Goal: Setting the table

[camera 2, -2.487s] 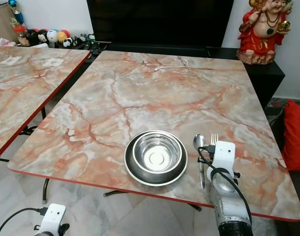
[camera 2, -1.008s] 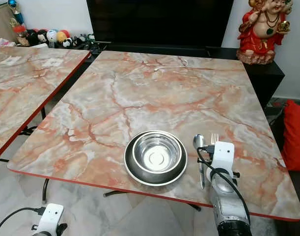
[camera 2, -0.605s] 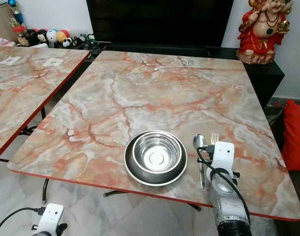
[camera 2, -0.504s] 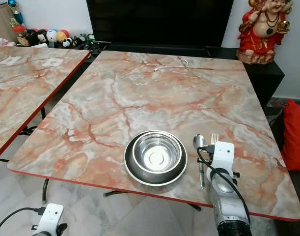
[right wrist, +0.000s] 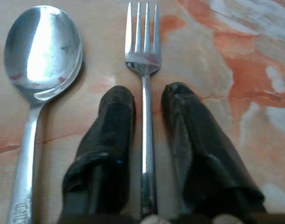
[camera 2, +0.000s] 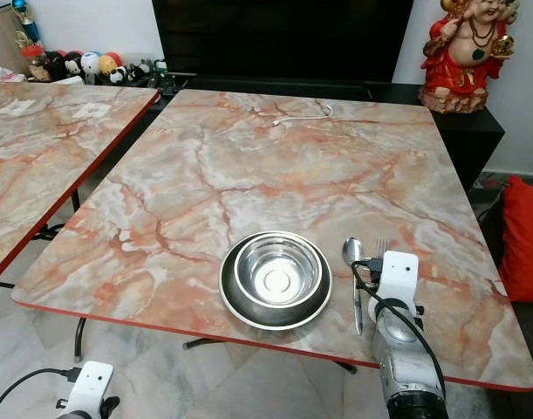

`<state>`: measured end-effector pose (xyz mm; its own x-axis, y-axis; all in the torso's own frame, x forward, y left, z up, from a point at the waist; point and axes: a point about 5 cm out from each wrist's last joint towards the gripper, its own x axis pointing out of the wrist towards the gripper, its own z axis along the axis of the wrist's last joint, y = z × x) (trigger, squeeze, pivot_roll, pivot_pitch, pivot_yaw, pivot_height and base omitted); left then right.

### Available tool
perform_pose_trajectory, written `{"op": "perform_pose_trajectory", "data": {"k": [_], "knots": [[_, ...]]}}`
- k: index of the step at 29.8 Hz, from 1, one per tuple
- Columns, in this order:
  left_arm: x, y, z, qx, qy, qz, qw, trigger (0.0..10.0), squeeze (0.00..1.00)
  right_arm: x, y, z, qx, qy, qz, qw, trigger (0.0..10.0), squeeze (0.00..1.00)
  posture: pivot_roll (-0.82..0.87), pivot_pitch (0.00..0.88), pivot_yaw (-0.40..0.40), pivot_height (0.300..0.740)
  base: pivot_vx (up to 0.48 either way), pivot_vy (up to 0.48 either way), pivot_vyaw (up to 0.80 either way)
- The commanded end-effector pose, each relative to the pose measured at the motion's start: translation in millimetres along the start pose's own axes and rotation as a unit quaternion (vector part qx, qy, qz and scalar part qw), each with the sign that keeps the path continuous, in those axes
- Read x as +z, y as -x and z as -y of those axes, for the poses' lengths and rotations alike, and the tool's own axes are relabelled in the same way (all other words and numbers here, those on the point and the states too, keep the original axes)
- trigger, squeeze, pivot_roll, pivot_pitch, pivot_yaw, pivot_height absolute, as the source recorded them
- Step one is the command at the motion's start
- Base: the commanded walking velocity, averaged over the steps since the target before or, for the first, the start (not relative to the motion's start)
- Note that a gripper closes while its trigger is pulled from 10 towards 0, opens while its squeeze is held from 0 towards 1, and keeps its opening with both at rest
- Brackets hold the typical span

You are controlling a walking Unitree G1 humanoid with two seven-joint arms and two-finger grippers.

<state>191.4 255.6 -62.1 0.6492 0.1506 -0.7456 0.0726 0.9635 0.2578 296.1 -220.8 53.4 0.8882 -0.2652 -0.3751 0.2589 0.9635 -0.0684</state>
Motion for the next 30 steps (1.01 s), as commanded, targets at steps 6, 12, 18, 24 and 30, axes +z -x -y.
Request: {"op": "perform_pose_trajectory", "data": {"k": [6,12,18,24,30], "knots": [[-1,0.5,-2.5,0.000,-0.009,-0.004,1.000,10.0,0.00,-5,0.4,-0.5,-0.003,-0.008,-0.006,1.000,10.0,0.00,0.10,0.017,0.017,0.740,0.000,0.000,0.00],[-2,0.5,-1.1,-0.005,-0.016,-0.004,1.000,10.0,0.00,0,1.7,-2.7,0.012,-0.028,0.021,0.999,10.0,0.00,0.10,0.016,0.016,0.740,0.000,0.000,0.00],[-1,0.2,0.5,-0.007,-0.017,-0.004,1.000,10.0,0.00,5,2.0,-0.4,0.008,-0.034,0.034,0.999,10.0,0.00,0.09,0.017,0.016,0.740,0.000,0.000,0.00],[-2,0.3,0.6,-0.006,-0.017,-0.004,1.000,10.0,0.00,21,3.2,3.2,-0.005,-0.024,0.092,0.995,10.0,0.00,0.09,0.017,0.015,0.740,0.000,0.000,0.00],[-1,0.3,0.7,-0.005,-0.016,-0.001,1.000,10.0,0.00,45,12.6,5.0,-0.026,-0.039,0.201,0.978,10.0,0.00,0.08,0.020,0.019,0.740,0.000,0.000,0.00]]}}
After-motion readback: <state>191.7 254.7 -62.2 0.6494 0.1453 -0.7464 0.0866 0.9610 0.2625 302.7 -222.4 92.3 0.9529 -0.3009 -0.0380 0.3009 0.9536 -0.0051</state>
